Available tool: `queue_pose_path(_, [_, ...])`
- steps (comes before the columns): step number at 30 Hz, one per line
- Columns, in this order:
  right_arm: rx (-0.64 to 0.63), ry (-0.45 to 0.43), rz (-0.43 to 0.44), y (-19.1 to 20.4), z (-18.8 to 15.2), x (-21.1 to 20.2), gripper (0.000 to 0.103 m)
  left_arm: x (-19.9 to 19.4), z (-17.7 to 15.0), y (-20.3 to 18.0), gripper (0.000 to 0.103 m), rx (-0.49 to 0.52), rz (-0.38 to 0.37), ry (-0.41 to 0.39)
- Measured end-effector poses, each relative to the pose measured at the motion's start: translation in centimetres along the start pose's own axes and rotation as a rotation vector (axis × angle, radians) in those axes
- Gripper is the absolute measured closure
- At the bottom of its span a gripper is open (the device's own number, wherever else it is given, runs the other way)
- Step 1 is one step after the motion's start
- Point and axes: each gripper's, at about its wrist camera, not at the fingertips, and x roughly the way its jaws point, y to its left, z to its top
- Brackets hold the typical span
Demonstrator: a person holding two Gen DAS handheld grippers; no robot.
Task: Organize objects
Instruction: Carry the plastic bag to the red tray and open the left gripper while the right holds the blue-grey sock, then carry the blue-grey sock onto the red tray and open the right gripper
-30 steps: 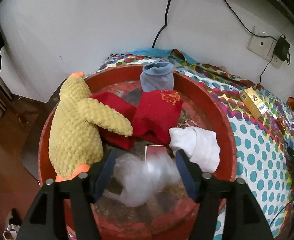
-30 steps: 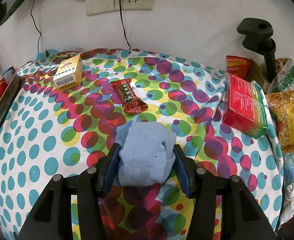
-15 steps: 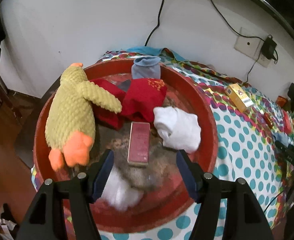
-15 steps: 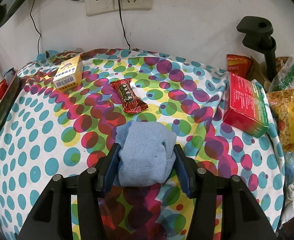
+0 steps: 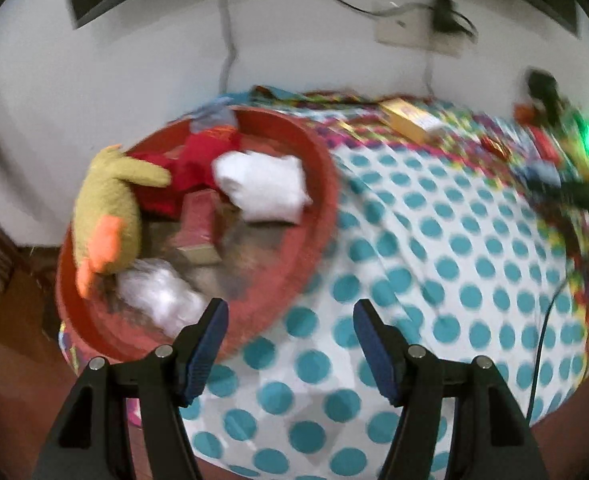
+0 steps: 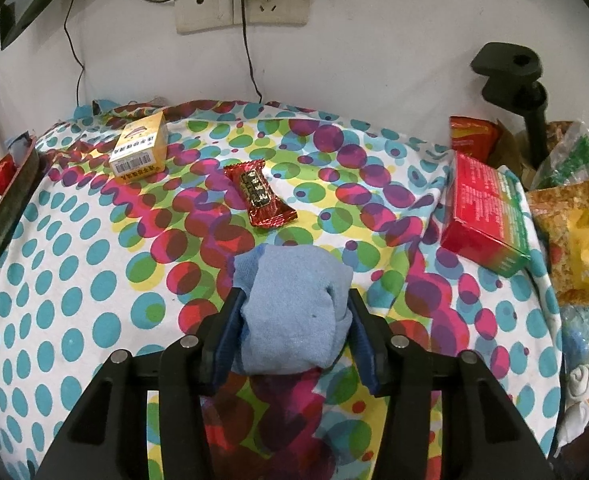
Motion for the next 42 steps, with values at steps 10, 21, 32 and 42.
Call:
queue_pose_path(10, [-0.062,-0.021,0.017,3.5,1.5,-2.6,0.056,1.8,-2.3,-3.3,0.036,0.045,-0.042,0.012])
queue_pose_path(21, [-0.187,-0.047,0.163,12.9,5.3,-3.4,0.055,2.5,-3.9,-1.3,0.036,-0.047,-0.096,0.045])
queue_pose_path(32, [-0.308,-0.037,0.343,22.3,8.6,-3.0,0.055,3.3,-4.5,-0.1,0.000,-0.114,-0.060,0.015])
queue_pose_path(42, [-0.528,-0.034,0.482,33.0,11.3,-2.9,0.055,3.7,-4.4,0.2,0.000,-0.115,-0.064,0.031])
